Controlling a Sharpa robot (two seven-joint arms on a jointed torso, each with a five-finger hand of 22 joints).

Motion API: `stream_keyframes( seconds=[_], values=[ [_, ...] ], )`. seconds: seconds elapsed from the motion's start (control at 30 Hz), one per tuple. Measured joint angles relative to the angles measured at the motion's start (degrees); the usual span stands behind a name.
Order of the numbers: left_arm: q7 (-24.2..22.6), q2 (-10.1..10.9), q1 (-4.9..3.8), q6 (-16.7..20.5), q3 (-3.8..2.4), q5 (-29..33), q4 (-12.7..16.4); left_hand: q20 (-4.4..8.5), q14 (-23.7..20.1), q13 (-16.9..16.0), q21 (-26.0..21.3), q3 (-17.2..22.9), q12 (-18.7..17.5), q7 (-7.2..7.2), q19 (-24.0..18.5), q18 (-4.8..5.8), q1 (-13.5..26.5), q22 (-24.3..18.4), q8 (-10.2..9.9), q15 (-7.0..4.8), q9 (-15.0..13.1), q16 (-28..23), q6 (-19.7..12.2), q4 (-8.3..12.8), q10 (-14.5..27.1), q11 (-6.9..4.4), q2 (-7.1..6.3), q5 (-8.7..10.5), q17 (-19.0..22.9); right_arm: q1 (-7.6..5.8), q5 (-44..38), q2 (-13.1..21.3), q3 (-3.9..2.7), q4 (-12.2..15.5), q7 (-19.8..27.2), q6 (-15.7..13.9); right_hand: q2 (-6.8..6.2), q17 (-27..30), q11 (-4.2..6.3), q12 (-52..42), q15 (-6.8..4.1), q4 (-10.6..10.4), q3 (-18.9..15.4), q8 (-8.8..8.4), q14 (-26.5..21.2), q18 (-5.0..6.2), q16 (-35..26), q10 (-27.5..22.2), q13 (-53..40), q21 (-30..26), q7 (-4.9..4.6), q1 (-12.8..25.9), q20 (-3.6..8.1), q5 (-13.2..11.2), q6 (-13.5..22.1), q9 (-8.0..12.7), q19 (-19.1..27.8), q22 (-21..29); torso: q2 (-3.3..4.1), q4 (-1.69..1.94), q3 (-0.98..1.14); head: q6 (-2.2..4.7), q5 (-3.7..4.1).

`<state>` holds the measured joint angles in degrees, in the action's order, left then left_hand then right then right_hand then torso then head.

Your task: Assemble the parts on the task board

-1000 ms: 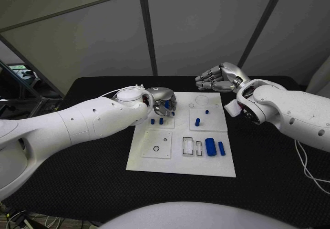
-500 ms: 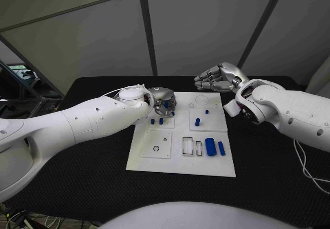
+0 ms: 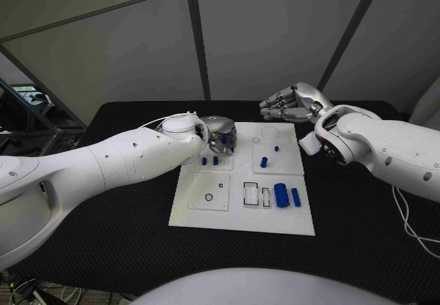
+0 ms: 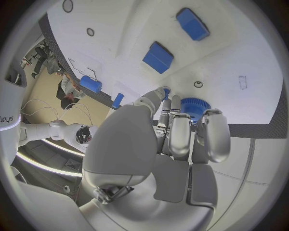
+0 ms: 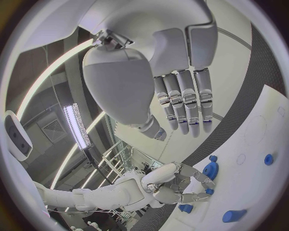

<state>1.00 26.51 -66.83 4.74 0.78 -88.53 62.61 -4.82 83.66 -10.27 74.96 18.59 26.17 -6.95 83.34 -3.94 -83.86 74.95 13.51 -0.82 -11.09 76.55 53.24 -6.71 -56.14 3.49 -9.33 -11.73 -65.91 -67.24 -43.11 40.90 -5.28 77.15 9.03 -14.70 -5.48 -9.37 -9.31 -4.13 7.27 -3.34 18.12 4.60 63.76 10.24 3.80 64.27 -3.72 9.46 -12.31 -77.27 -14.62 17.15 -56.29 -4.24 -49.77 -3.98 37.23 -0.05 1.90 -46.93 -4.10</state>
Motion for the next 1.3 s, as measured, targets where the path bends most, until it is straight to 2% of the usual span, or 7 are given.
stream_keyframes(
  seconds=[0.47, 0.7, 0.87, 1.1, 1.3],
  values=[
    [0.03, -0.35, 0.01, -1.04, -0.01, -0.03, -0.31, 0.21, 0.0, 0.0, 0.26, 0.86, -0.43, -0.08, 0.2, 0.01, 0.0, 0.0, -0.26, 0.0, 0.21, 0.0, 0.34, 0.37, -0.52, -0.1, 0.0, 0.0, -0.05, 0.0, -0.06, 0.0, 0.0, 0.02, -0.02, 0.1, 0.0, 0.05, 0.0, 0.0, 0.0, 0.15, 0.15, 0.0, 0.0, 0.0, 0.0, 0.0, 0.0, -0.2, 0.0, 0.0, 0.0, 0.0, 0.0, 0.0, 0.0, 0.0, -0.02, 0.0, 0.0, -0.14, -0.06],
    [0.11, -0.43, -0.04, -1.34, -0.06, -0.04, -0.47, 0.2, 0.0, 0.41, 0.61, 3.38, -1.5, -0.33, 0.2, 0.0, -1.14, -0.01, -0.68, 0.0, 0.44, 0.23, 1.56, 1.79, -1.99, -0.07, 1.14, 0.0, -0.04, 0.0, -0.07, 0.0, 0.0, 0.04, -0.03, 0.16, 0.0, 0.04, 0.0, 0.0, 0.0, 0.15, 0.15, 0.0, 0.0, 0.0, 0.0, 0.0, 0.0, -0.2, 0.0, 0.0, 0.0, 0.0, 0.0, 0.01, 0.0, 0.05, -0.01, -0.01, -0.02, -0.22, -0.15],
    [0.14, -0.42, -0.07, -1.38, -0.08, -0.04, -0.57, 0.2, 0.0, 0.89, 0.88, 6.01, -3.49, -0.61, 0.2, 0.0, -1.2, -0.01, -1.53, 0.0, 0.87, 0.46, 2.87, 3.0, -3.88, 0.21, 1.2, 2.28, 0.03, 0.0, -0.08, 0.02, 0.0, 0.05, -0.04, 0.18, 0.0, 0.04, 0.0, 0.0, 0.0, 0.15, 0.15, 0.0, 0.0, 0.0, 0.0, 0.0, 0.0, -0.2, 0.0, 0.0, 0.0, 0.0, 0.0, 0.0, 0.0, 0.05, -0.01, -0.01, -0.02, -0.3, -0.19],
    [0.06, -0.27, -0.06, -1.27, -0.08, -0.04, -0.34, 0.2, 0.0, 1.08, 0.88, 7.19, -4.29, -0.56, 0.2, 0.0, -1.2, -0.01, -1.81, 0.0, 0.97, 0.45, 3.63, 3.7, -5.02, 0.1, 1.2, 2.29, 0.08, 0.0, -0.08, 0.01, 0.0, 0.05, -0.05, 0.21, 0.0, 0.04, 0.0, 0.0, 0.0, 0.15, 0.15, 0.0, 0.0, 0.0, 0.0, 0.0, 0.0, -0.2, 0.0, 0.0, 0.0, 0.0, 0.0, 0.01, 0.0, 0.04, -0.01, -0.01, -0.02, -0.32, -0.19],
    [0.02, 0.66, 0.2, -0.87, -0.15, -0.04, 0.91, 0.2, 0.0, 1.12, 0.88, 7.35, -4.66, -0.52, 0.2, 0.01, -1.02, -0.02, -1.92, 0.0, 1.03, 0.45, 3.99, 3.87, -5.02, 0.1, 1.02, 2.29, 0.19, 0.0, -0.09, 0.01, 0.0, 0.04, -0.05, 0.23, 0.0, 0.04, 0.0, 0.0, 0.0, 0.15, 0.15, 0.0, 0.0, 0.0, 0.0, 0.0, 0.0, -0.2, 0.0, 0.0, 0.0, 0.0, 0.0, 0.01, 0.0, 0.04, -0.01, -0.01, -0.03, -0.2, -0.18]
  ],
)
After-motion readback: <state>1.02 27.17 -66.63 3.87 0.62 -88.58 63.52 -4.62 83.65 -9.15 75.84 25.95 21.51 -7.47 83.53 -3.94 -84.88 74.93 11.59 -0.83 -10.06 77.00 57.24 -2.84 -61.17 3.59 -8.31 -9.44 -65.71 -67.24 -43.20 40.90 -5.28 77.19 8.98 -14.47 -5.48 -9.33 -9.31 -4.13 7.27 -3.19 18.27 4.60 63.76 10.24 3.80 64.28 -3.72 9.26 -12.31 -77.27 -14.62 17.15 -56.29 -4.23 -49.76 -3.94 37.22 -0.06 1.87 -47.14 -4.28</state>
